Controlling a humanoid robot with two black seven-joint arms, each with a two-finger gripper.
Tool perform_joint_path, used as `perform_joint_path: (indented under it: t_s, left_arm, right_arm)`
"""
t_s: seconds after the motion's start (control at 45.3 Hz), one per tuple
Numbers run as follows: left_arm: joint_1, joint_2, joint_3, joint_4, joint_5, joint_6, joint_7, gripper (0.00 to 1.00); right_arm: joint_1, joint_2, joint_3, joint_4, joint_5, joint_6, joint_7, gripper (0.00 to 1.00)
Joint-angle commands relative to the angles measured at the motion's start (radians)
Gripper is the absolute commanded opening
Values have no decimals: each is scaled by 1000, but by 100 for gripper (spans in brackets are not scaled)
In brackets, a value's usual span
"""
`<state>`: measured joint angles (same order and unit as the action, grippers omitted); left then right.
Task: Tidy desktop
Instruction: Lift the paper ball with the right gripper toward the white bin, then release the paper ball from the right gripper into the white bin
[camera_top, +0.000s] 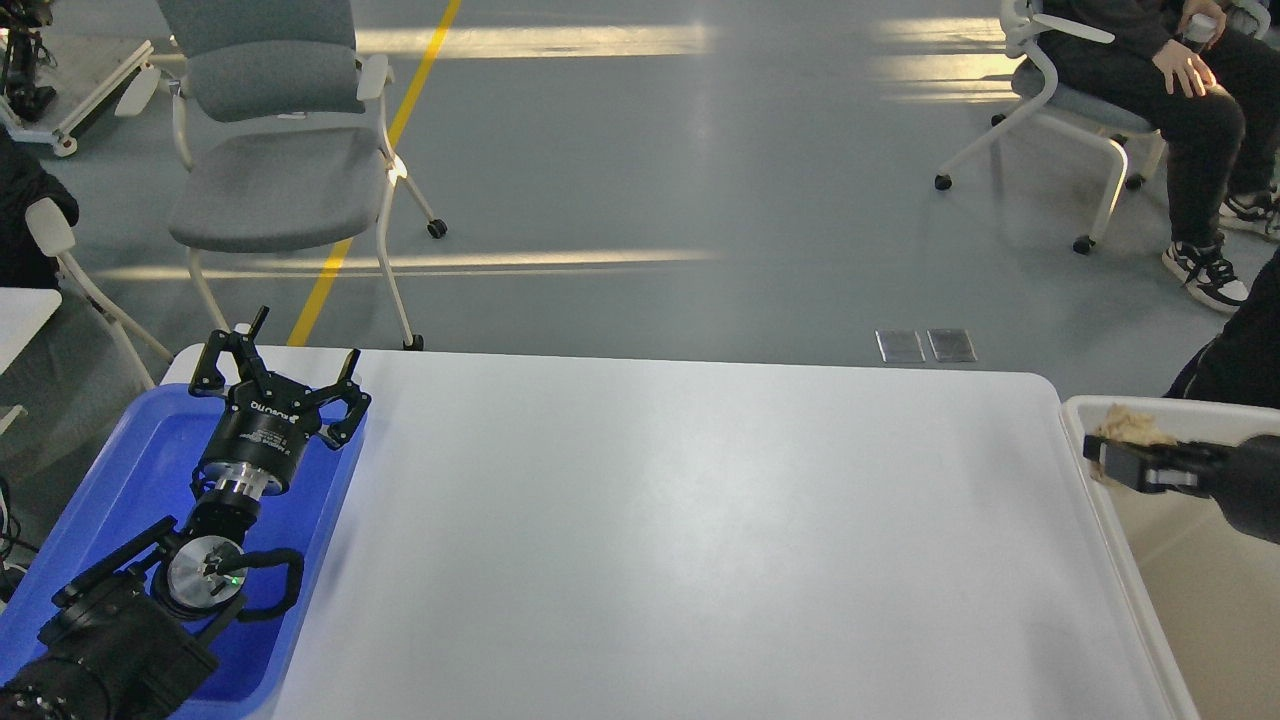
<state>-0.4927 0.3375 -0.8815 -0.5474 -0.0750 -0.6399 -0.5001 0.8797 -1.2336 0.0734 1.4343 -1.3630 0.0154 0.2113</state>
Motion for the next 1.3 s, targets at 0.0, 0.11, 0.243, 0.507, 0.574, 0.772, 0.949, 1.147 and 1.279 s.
perform_joint_path:
  t_s: [0.0,0.11,0.243,0.507,0.574,0.772,0.949,1.147,1.279]
  left_arm:
    - [-1,0,-1,0,0,0,0,100]
    - [0,0,-1,0,0,0,0,100]
    - [0,0,-1,0,0,0,0,100]
    - [-1,0,-1,1,0,0,0,100]
    - [-1,0,-1,0,0,0,0,100]
    - [-1,0,-1,0,0,0,0,100]
    - [-1,0,-1,0,0,0,0,100]
    - [0,0,-1,1,0,0,0,100]
    - [0,0,-1,0,0,0,0,100]
  right_arm:
    - [145,-127,11,69,5,139,16,0]
    - [192,-150,11,69,5,179,23,0]
    - [208,-159,11,69,4,187,25,0]
    - [171,-158,-21,17,33,94,25,0]
    - [116,-156,-37,-3,91,17,25,0]
    - [9,-136,-55,-113,286,-71,62,0]
    - [-87,-64,-53,-270,501,-140,97,0]
    - [-188,100,-35,-520,741,-143,125,0]
    - [-226,215,-33,-675,939,-140,129,0]
